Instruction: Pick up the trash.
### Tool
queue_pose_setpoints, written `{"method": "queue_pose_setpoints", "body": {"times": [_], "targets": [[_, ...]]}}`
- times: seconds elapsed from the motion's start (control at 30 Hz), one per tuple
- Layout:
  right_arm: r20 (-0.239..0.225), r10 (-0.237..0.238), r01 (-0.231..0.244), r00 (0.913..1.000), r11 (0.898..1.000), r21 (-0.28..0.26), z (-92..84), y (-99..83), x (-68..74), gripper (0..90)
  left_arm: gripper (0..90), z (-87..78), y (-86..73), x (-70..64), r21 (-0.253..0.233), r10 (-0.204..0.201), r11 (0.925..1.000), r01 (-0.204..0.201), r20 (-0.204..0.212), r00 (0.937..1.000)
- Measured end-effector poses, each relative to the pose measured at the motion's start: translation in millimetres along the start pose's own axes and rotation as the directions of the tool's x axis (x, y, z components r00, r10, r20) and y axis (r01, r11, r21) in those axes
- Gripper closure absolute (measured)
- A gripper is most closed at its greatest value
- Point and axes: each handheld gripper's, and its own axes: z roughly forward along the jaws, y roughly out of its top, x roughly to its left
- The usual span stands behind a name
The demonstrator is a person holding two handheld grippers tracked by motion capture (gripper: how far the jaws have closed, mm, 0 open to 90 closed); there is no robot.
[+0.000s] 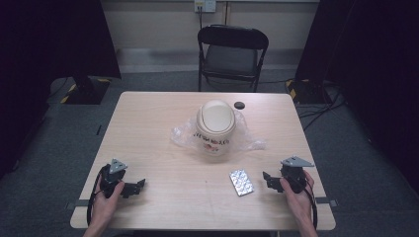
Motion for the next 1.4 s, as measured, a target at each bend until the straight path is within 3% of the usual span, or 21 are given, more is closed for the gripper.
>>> {"method": "queue_pose_setpoints", "body": {"times": [0.47, 0.7, 0.9, 1.4], "targets": [[-0.065, 0.015, -0.017, 0.9978, 0.999, -0.031, 5.3, 23.0, 5.2, 14.7, 0.0, 0.9, 0.3, 1.0, -0.005, 0.001, 1.0000, -0.001, 0.014, 0.9999], [-0.085, -0.010, 0.006, 0.9963, 0.999, -0.051, 6.5, 38.0, 12.8, 14.2, 0.0, 1.0, 0.4, 1.5, -0.004, 0.005, 1.0000, -0.005, 0.017, 0.9998], [-0.105, -0.016, 0.009, 0.9944, 0.998, -0.069, 10.3, 53.8, 18.4, 14.1, 0.0, 3.4, 3.6, 7.3, 0.002, 0.046, 0.9989, -0.046, 0.040, 0.9981], [-0.155, -0.061, 0.044, 0.9861, 0.993, -0.111, 14.0, 89.7, 35.3, 14.0, 0.0, 3.8, 3.7, 7.2, 0.000, 0.041, 0.9991, -0.041, 0.042, 0.9983]]}}
